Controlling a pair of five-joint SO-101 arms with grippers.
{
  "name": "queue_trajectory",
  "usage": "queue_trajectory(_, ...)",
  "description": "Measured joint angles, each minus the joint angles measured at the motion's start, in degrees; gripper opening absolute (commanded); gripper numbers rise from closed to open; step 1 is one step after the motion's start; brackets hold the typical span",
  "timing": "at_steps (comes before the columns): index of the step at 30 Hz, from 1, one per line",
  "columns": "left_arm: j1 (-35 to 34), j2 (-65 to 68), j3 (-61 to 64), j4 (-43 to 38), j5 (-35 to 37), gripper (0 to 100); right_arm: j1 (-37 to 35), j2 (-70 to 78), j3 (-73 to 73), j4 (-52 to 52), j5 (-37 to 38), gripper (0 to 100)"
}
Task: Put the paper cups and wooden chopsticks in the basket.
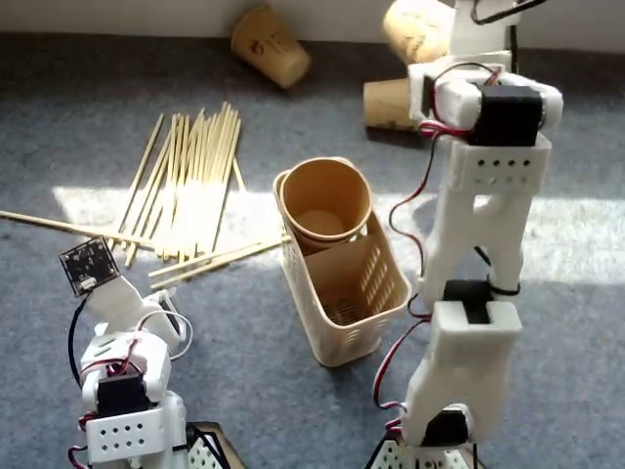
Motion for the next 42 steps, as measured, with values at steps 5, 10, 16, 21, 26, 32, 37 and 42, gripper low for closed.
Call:
queue_trajectory(5, 0.0, 0.0, 0.0, 0.0, 0.0, 21, -7.1, -14.1, 21.2, 0.0, 11.3, 0.5)
queue_trajectory(10, 0.0, 0.0, 0.0, 0.0, 0.0, 21, -9.6, -25.9, 33.1, 0.0, 21.2, 0.5)
queue_trajectory(16, 0.0, 0.0, 0.0, 0.0, 0.0, 21, -4.4, -34.4, 29.4, 0.0, 24.2, 0.5)
queue_trajectory(21, 0.0, 0.0, 0.0, 0.0, 0.0, 21, -2.4, -35.6, 26.8, 0.0, 33.6, 0.5)
queue_trajectory(26, 0.9, 0.0, 0.0, 0.0, 0.0, 21, -2.2, -35.6, 26.8, 0.0, 44.1, 0.5)
queue_trajectory(32, 3.2, 0.0, 0.5, 0.0, 0.0, 21, -2.3, -35.9, 26.8, 0.0, 51.7, 0.5)
queue_trajectory(37, 3.5, 0.0, 0.6, 0.0, 0.0, 21, -7.6, -38.3, 26.8, 0.0, 53.4, 0.5)
queue_trajectory(42, 3.7, 0.0, 0.6, 0.0, 0.0, 21, -14.6, -47.2, 32.1, 0.2, 58.5, 0.5)
